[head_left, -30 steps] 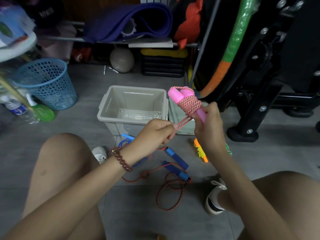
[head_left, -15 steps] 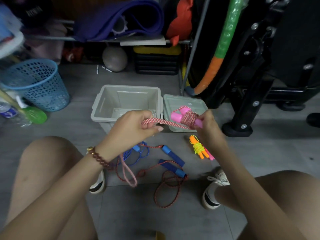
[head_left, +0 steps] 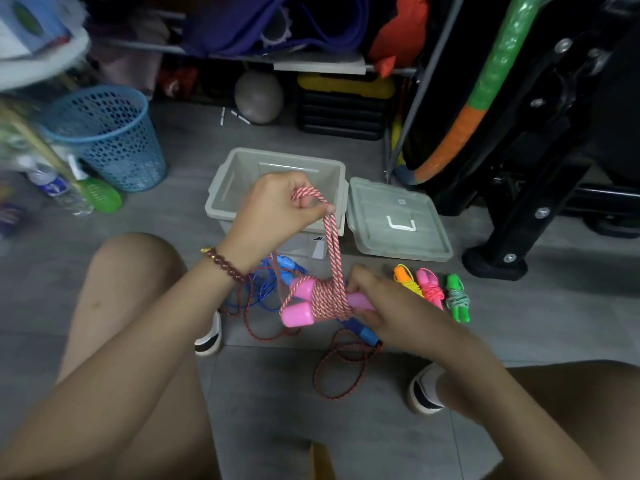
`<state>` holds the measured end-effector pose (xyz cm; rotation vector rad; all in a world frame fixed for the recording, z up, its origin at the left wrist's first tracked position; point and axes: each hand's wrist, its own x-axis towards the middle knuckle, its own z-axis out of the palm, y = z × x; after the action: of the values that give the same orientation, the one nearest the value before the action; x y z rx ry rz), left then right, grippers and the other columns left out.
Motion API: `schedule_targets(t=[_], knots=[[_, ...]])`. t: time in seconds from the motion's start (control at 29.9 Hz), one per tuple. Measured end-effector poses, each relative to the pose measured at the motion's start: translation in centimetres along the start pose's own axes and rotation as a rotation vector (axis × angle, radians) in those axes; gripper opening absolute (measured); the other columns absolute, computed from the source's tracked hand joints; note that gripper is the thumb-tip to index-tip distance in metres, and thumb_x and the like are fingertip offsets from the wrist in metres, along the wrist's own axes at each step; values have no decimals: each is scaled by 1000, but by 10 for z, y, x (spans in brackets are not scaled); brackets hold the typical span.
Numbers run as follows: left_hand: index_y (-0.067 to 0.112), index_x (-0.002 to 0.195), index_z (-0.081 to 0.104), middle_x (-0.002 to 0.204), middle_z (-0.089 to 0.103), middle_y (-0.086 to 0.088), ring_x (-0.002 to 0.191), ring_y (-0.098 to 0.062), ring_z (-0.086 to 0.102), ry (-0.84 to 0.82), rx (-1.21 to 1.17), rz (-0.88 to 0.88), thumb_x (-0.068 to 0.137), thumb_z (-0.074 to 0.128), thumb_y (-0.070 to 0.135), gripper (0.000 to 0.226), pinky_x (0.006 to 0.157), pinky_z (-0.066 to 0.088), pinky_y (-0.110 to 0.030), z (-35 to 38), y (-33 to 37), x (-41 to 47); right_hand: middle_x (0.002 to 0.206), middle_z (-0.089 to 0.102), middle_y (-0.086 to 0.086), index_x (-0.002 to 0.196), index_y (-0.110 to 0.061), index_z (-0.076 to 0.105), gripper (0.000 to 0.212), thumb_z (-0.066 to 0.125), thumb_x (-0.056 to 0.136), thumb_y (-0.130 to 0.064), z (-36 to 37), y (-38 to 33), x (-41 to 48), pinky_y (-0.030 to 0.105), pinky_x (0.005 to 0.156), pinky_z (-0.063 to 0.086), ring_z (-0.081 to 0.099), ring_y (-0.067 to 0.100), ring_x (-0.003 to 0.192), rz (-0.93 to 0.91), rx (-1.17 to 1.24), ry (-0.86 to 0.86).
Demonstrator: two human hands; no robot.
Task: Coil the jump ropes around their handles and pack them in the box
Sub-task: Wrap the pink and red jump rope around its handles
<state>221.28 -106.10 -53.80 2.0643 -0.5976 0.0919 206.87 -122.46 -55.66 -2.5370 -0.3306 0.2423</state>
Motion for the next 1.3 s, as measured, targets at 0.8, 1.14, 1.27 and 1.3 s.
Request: schedule_targets(t=[0.8, 1.14, 1.27, 1.3], knots=[[26, 62, 47, 54, 39, 12, 54, -8, 36, -388, -132, -30, 86, 35, 58, 42, 58, 33, -30, 14, -15, -6, 76, 62, 11, 89, -10, 42, 22, 48, 88, 11, -60, -7, -14, 20, 51, 47, 58, 7, 58, 106, 958, 800], [21, 56, 42, 52, 28, 8, 51, -6, 28, -401, -219, 4, 92, 52, 40, 42, 52, 25, -30, 29, 27, -29, 85, 57, 7, 83, -23, 40, 35, 56, 87, 8, -60, 23, -8, 23, 58, 48, 61, 8, 67, 220, 614, 987], [4, 55, 39, 47, 23, 3, 45, -6, 24, -281, -149, 128, 90, 50, 42, 53, 47, 19, -25, 30, 41, -34, 79, 53, -6, 81, -19, 40, 31, 59, 86, 6, -43, 34, 7, 27, 52, 48, 63, 15, 66, 279, 411, 958], [5, 54, 38, 47, 23, 2, 44, -6, 23, -266, -133, 150, 88, 47, 44, 53, 47, 19, -25, 31, 40, -35, 78, 53, -5, 80, -20, 40, 31, 58, 87, 4, -40, 35, 11, 28, 53, 48, 63, 22, 70, 288, 391, 951]])
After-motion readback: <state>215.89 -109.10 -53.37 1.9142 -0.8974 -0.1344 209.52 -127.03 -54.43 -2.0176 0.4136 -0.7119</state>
